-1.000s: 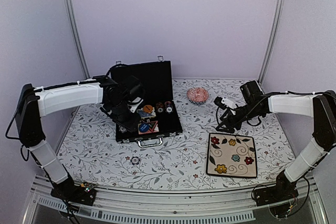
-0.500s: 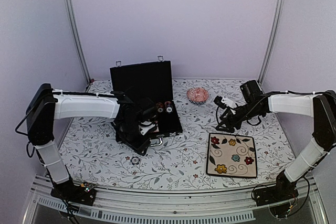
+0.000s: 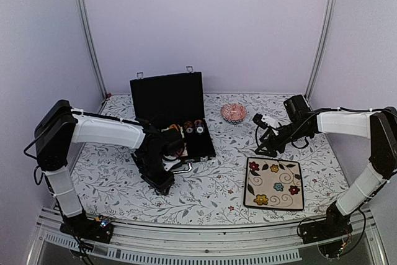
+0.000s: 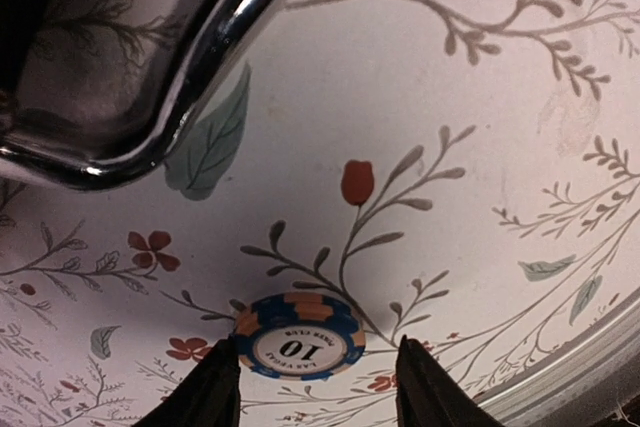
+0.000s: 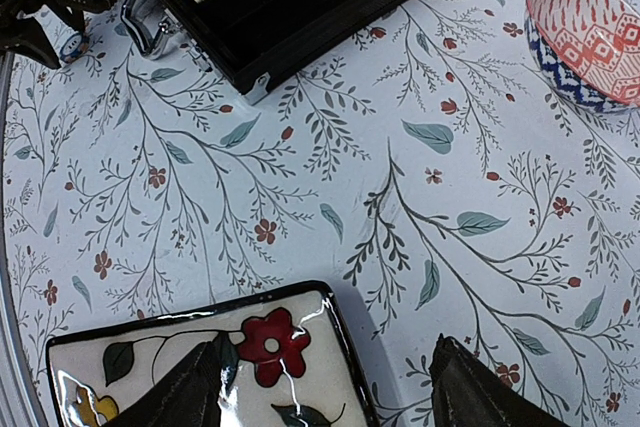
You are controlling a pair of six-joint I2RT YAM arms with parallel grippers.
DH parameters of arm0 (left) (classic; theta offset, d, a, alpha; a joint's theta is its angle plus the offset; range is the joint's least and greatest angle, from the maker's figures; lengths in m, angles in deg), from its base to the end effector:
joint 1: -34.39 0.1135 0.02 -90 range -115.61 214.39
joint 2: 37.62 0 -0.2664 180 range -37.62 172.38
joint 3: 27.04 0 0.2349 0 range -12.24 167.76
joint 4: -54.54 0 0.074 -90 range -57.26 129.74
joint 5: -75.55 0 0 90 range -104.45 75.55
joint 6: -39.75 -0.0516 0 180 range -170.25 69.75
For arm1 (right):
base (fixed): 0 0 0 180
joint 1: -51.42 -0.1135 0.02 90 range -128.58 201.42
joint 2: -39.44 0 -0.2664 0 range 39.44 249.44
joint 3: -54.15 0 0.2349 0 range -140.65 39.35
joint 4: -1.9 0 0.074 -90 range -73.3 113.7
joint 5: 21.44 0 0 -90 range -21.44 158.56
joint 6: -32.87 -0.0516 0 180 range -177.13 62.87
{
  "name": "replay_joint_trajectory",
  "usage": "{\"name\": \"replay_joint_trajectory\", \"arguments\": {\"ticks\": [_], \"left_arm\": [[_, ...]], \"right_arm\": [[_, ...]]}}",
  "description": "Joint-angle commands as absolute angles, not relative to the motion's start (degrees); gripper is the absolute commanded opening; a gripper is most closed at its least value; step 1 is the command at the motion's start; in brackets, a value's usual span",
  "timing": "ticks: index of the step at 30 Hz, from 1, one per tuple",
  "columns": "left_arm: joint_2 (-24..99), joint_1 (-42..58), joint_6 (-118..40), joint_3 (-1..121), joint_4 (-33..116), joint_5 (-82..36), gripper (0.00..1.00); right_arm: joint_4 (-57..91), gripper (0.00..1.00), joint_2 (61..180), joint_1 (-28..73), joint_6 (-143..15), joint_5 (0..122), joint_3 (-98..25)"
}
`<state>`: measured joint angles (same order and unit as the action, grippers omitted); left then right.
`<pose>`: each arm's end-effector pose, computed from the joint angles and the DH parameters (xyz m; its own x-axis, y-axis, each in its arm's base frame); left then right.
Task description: Pack up texas hold em set
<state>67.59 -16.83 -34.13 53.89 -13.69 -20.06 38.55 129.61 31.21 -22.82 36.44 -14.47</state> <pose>0.1830 -0.2359 0.1487 -0.8158 0.5742 0.0692 0.5690 0.8183 -0.0817 0.2733 0.1298 0.1936 -0.3457 -0.6360 -0.6900 -0.9084 0.4111 0.0762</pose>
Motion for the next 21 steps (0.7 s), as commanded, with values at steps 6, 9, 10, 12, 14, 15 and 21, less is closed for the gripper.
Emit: {"name": "replay_joint_trajectory", "arguments": {"ticks": [6,9,10,12,14,15,21], "left_arm": [[70.7,-18.8,-33.3,52.8,-13.0,-15.6,0.52],[71.0,-19.4,-32.4,53.7,-13.6,-13.0,0.52],[70.8,-19.6,-32.2,53.9,-13.6,-12.9,0.52],[70.2,-19.9,-31.8,54.6,-13.5,-12.9,0.52],[70.0,-20.0,-31.5,54.9,-13.6,-12.7,0.52],[70.0,-20.1,-31.4,55.0,-13.6,-12.7,0.52],[70.2,-20.2,-31.6,55.6,-14.2,-12.2,0.45]], "right_arm": [[39.1,0.72,129.7,31.5,-22.5,35.2,-15.7],[39.1,0.72,129.8,31.4,-22.5,35.2,-15.6],[39.1,0.72,129.8,31.4,-22.5,35.1,-15.6],[39.1,0.72,129.9,31.4,-22.5,35.1,-15.7],[39.1,0.72,130.0,31.4,-22.5,35.0,-15.7],[39.2,0.72,130.0,31.4,-22.5,35.1,-15.7],[39.2,0.72,130.0,31.4,-22.5,35.1,-15.8]]}}
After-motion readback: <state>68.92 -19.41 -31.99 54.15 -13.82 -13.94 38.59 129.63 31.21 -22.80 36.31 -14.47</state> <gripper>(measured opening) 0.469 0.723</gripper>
